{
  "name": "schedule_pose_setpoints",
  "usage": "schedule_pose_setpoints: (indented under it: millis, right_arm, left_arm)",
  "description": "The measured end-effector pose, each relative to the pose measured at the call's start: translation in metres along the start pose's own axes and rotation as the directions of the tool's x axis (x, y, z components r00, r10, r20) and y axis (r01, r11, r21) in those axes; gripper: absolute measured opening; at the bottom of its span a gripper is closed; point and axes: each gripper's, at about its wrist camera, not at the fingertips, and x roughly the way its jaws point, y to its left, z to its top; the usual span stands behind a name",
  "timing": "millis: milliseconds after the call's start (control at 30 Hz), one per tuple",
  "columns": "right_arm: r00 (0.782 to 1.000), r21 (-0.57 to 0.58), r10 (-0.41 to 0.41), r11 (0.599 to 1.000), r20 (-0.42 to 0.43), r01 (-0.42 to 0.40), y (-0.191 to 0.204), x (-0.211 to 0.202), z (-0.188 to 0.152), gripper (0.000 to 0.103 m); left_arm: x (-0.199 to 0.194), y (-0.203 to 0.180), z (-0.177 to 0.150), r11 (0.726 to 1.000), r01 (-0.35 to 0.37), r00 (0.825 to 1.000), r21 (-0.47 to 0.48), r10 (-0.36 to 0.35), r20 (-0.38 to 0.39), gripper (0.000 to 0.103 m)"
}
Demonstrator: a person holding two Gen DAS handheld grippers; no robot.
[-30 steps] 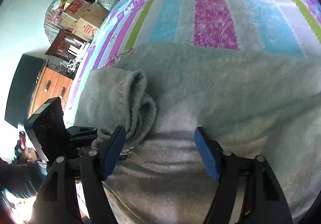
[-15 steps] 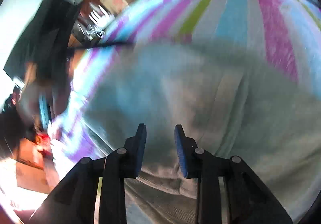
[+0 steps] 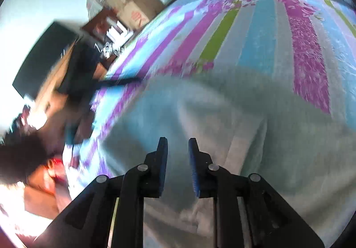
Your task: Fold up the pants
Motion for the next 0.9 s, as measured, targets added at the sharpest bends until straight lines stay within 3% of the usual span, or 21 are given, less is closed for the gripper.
schedule_pose_setpoints:
  millis: [100,167,200,233,267,333,400,467,500,600,667,800,833,867,900]
  right_arm:
    - [0.997,0.051,-0.011,0.999,-0.076,0.015,-0.039,0.038,0.012,0.018]
    - [0.995,0.118,0.015,0.993,-0.101,-0.003,-0.068,0.053,0.010,0.000]
    - [0.994,0.179,0.068,0.982,-0.084,-0.052,-0.084,0.055,0.009,0.000]
    - [0.991,0.234,0.113,0.968,-0.067,-0.094,-0.096,0.055,0.008,0.000]
    - [0.990,0.246,0.124,0.964,-0.069,-0.104,-0.099,0.055,0.010,0.000]
    - [0.994,0.181,0.053,0.983,-0.098,-0.034,-0.080,0.051,0.015,0.000]
    - [0.996,0.048,-0.038,0.998,-0.086,0.042,-0.042,0.034,0.016,0.023]
    - [0.985,-0.113,-0.158,0.982,-0.064,0.150,0.002,0.022,-0.003,0.041]
    - [0.977,-0.165,-0.201,0.968,-0.069,0.188,0.020,0.022,-0.018,0.041]
    - [0.954,-0.199,-0.267,0.951,-0.138,0.237,0.037,0.036,-0.054,0.041]
    - [0.949,-0.210,-0.297,0.940,-0.104,0.270,0.036,0.037,-0.067,0.041]
    - [0.944,-0.168,-0.304,0.945,-0.129,0.281,0.038,0.033,-0.050,0.041]
    - [0.945,-0.143,-0.312,0.944,-0.096,0.298,0.039,0.025,-0.042,0.041]
    - [0.937,-0.122,-0.344,0.934,-0.063,0.335,0.039,0.018,-0.033,0.043]
    - [0.926,-0.101,-0.375,0.924,-0.048,0.369,0.037,0.016,-0.026,0.052]
  left_arm:
    - [-0.004,0.010,-0.045,0.999,0.010,0.997,-0.041,-0.013,-0.080,0.052]
    - [-0.006,0.026,-0.078,0.998,-0.020,0.993,-0.055,0.014,-0.114,0.046]
    - [-0.012,0.030,-0.084,0.999,-0.027,0.996,-0.034,0.024,-0.084,0.032]
    - [-0.016,0.034,-0.088,0.999,-0.037,0.997,-0.018,0.035,-0.065,0.027]
    - [-0.020,0.039,-0.084,0.999,-0.032,0.997,-0.028,0.030,-0.067,0.027]
    - [-0.020,0.037,-0.072,0.998,-0.046,0.995,-0.041,0.042,-0.089,0.027]
    - [-0.031,0.024,-0.056,0.998,-0.054,0.997,0.006,0.055,-0.053,0.034]
    - [-0.035,0.014,-0.035,0.997,-0.065,0.998,0.050,0.064,0.023,0.054]
    - [-0.034,0.016,-0.026,0.996,-0.075,0.996,0.054,0.072,0.043,0.066]
    - [-0.010,0.034,-0.002,0.989,-0.141,0.989,0.039,0.140,0.045,0.067]
    - [0.017,0.045,0.007,0.979,-0.201,0.980,0.040,0.201,-0.003,0.064]
    - [0.011,0.024,0.016,0.968,-0.237,0.971,0.086,0.234,0.042,0.065]
    - [0.011,0.011,0.025,0.965,-0.242,0.969,0.103,0.235,0.077,0.066]
    - [0.007,0.004,0.025,0.955,-0.273,0.959,0.119,0.259,0.117,0.066]
    - [0.007,0.000,0.027,0.946,-0.300,0.949,0.122,0.284,0.134,0.066]
